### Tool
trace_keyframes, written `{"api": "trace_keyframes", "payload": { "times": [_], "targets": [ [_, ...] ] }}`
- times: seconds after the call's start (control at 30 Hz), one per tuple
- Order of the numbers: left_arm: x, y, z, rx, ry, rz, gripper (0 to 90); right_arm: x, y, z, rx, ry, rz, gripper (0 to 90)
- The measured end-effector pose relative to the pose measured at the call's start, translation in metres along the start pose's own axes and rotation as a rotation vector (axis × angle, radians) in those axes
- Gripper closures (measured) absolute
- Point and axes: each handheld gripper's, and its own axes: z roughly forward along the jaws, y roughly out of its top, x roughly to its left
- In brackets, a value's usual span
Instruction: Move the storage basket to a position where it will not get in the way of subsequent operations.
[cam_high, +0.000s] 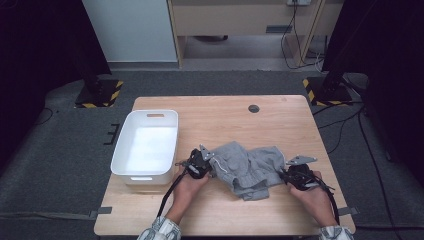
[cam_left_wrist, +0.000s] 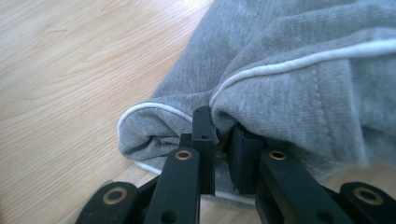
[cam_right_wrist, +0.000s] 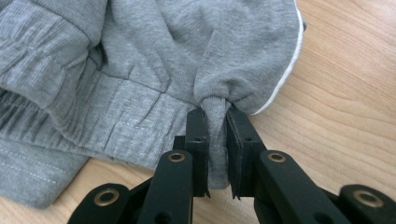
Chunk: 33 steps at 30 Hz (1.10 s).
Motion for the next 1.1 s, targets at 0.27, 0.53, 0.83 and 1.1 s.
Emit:
{"api": "trace_keyframes", "payload": {
  "times": [0.27, 0.53, 0.83, 1.1],
  "targets": [
    [-0.006, -0.003, -0.012, -0.044, 0.026, 0.044, 67.2, -0.003, -0.004, 0.000, -0.010, 0.002, 0.007, 79.9],
    [-0.013, -0.016, -0.040, -0.083, 0.010, 0.038, 58.5, -0.004, -0.005, 0.001, -0.019, 0.013, 0.023, 78.9],
    [-0.023, -0.021, -0.071, -0.149, -0.057, 0.021, 55.8, -0.004, -0.005, 0.001, -0.025, 0.017, 0.020, 78.2],
    [-0.037, -0.003, -0.072, -0.202, -0.100, 0.016, 45.6, -0.004, -0.005, 0.002, -0.027, 0.017, 0.017, 77.7]
  ]
}}
